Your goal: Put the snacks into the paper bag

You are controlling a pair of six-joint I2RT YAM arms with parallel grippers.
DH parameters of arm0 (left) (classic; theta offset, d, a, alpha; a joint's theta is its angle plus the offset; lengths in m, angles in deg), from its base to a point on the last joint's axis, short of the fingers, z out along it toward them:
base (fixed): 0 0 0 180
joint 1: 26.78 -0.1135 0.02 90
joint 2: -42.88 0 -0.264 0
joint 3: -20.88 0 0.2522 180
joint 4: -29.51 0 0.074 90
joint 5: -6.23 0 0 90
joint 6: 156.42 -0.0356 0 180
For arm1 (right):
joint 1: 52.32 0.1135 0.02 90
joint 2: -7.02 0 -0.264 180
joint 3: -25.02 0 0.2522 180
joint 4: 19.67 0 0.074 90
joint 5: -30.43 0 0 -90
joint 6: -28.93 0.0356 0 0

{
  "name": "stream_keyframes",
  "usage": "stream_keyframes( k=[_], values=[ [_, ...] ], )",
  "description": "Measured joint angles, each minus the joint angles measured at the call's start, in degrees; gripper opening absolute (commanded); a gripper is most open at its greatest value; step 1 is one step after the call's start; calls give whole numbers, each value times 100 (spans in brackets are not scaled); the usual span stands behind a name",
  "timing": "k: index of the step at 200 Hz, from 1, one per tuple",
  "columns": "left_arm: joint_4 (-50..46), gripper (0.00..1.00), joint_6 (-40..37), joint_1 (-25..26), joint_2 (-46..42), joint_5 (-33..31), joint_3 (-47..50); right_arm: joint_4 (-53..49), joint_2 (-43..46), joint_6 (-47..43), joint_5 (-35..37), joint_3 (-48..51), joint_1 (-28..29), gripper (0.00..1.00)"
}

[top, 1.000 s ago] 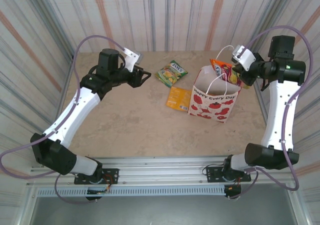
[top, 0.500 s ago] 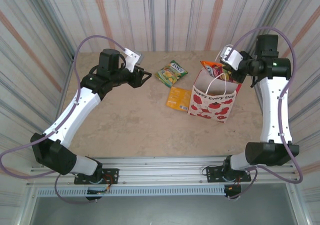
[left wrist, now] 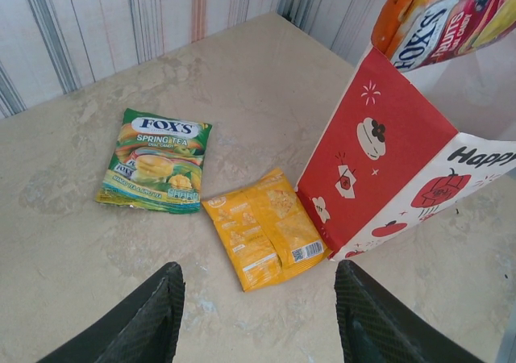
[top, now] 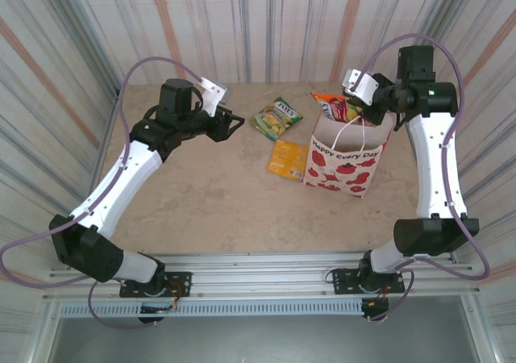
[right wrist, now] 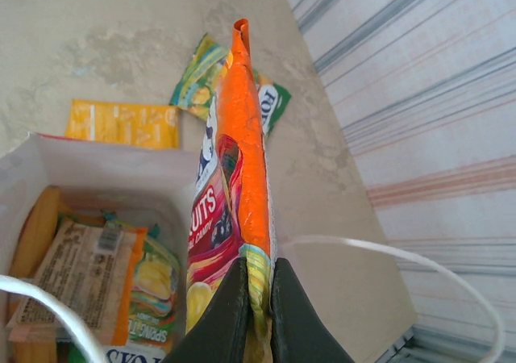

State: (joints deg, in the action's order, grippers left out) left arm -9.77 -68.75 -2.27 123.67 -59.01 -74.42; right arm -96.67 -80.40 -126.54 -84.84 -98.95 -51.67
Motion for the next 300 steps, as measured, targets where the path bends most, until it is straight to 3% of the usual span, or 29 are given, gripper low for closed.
stream_keyframes(
  k=[103, 148, 251, 280, 300],
  values=[
    [-4, 53, -46, 0, 0, 0, 0, -238, -166, -385, 273, -55, -42, 0],
    [-4, 53, -85, 0, 0, -2, 0, -155, -166, -446, 74, 186, -372, 0],
    [-48, 53, -87, 0, 0, -68, 0, 72, -227, -612, -201, 964, -407, 0],
    [-48, 53, -87, 0, 0, -68, 0, 15, -225, -605, -190, 1130, -444, 25],
    [-48, 53, -87, 4, 0, -68, 0, -229, -212, -627, -199, 1097, -413, 32]
  ],
)
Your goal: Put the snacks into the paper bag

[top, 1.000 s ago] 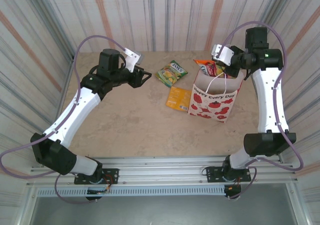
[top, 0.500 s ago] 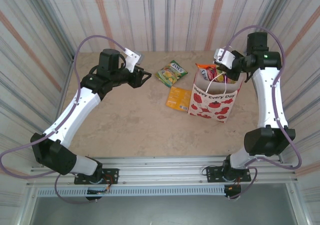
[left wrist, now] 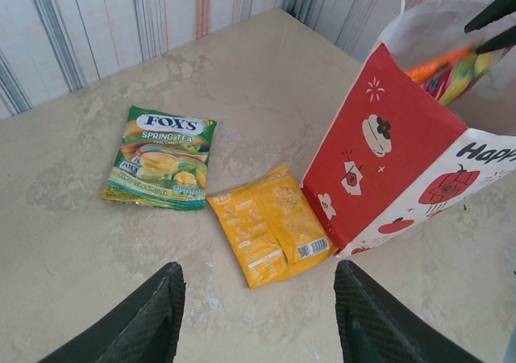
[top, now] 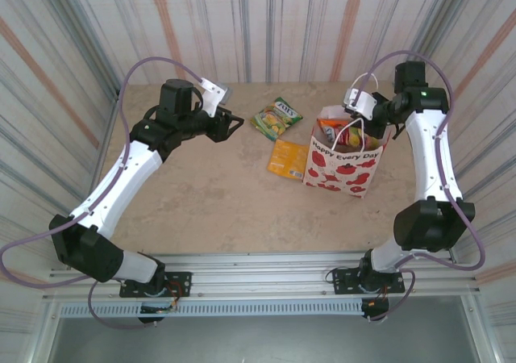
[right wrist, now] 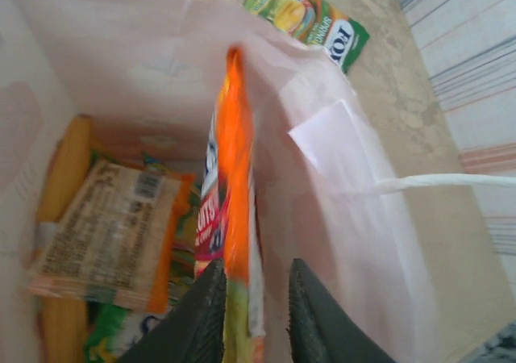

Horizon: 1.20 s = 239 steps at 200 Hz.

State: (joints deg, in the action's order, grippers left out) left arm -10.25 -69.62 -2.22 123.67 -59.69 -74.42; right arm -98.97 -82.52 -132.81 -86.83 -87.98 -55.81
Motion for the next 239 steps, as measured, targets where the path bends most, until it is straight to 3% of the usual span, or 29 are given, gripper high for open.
stream_keyframes(
  k=[49, 94, 115, 169, 239],
  values=[
    [0, 53, 2, 90, 0, -13, 0, -857, 341, 153, 87, -35, 350, 36],
    [0, 53, 131, 153, 7, 22, 0, -323, 1580, 999, 162, 734, 452, 47],
    [0, 53, 319, 216, 85, 31, 0, 208, 2192, 1775, 219, 1196, 542, 57],
    [-42, 53, 1172, 369, 944, 162, 0, 1425, 3040, 4531, 595, 1655, 728, 61],
    [-90, 53, 2308, 369, 2549, 551, -199, 1582, 3797, 7401, 992, 1891, 804, 66]
  ],
)
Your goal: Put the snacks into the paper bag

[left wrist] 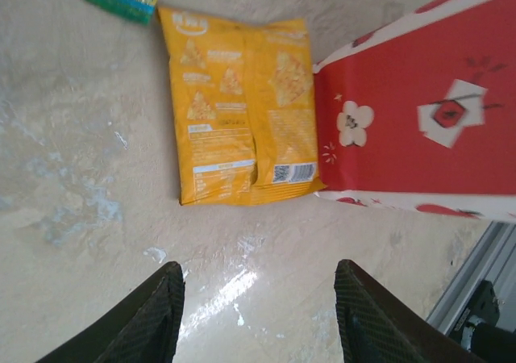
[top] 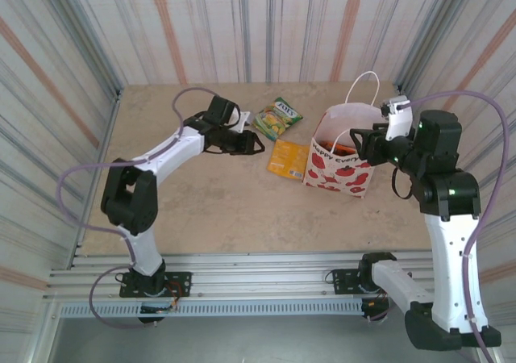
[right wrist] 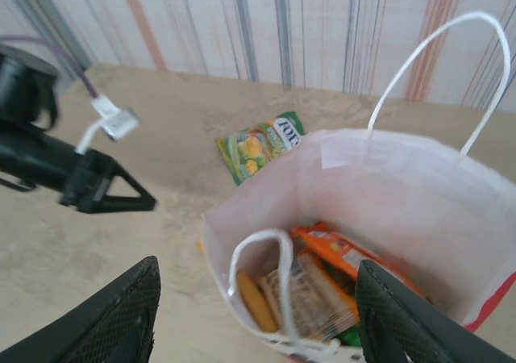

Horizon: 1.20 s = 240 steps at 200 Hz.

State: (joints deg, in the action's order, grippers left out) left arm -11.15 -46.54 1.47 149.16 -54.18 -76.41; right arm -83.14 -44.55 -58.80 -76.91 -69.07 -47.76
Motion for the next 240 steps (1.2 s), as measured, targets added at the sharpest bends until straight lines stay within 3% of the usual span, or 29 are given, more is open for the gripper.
stream_keyframes(
  k=[68, 183, 220, 240],
  values=[
    [11, 53, 533, 9, 1440, 435, -726, -37, 367, 1217, -66, 636, 103, 68],
    [170, 50, 870, 201, 2524, 664, -1543, 4, 380, 1408, -63, 743, 494, 68],
    [232, 45, 914, 249, 2736, 697, -1823, 0, 398, 1408, -42, 745, 562, 68],
    [278, 36, 946, 278, 2800, 688, -1891, 0, 435, 1408, -39, 745, 562, 68]
  ],
)
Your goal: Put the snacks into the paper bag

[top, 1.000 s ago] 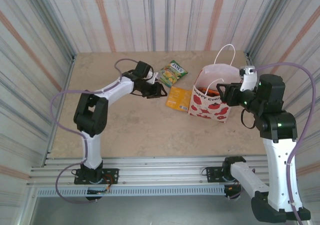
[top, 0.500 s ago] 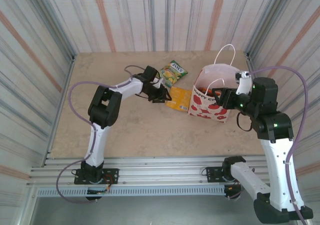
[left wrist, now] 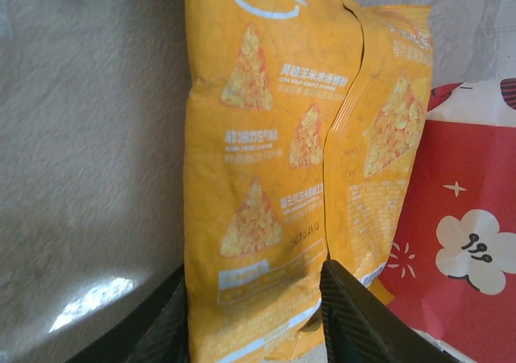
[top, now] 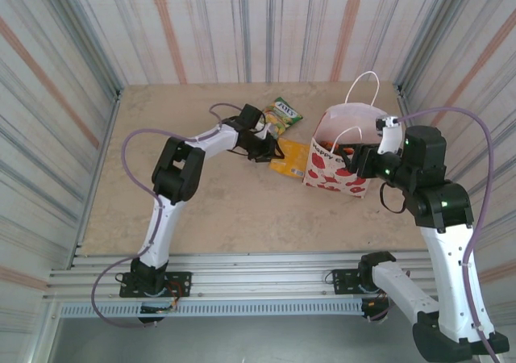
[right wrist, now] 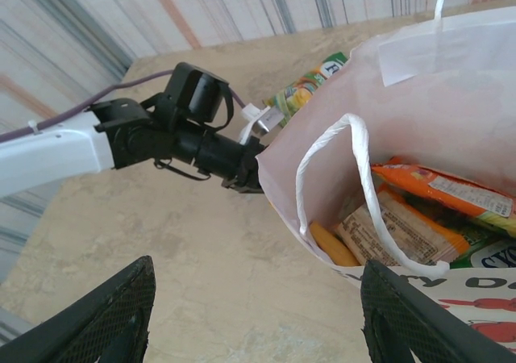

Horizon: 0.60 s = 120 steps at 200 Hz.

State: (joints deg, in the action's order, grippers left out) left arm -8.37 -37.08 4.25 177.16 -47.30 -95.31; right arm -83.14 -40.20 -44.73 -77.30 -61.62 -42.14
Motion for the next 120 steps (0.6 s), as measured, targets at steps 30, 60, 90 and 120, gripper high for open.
stream_keyframes(
  k=[30, 60, 90, 120],
  values=[
    [-15, 13, 46, 33, 33, -90, 0, 2, 48, -2, 0, 4, 11, 68],
    [-15, 4, -63, 61, 9, -162, 0, 2, 63, -2, 17, 4, 11, 68],
    [-275, 2, -317, 87, -293, -446, 116, 15, 85, -2, 20, 4, 11, 68],
    [-472, 1, -673, 87, -1121, -726, 433, 63, 107, -2, 17, 2, 11, 69]
  ],
)
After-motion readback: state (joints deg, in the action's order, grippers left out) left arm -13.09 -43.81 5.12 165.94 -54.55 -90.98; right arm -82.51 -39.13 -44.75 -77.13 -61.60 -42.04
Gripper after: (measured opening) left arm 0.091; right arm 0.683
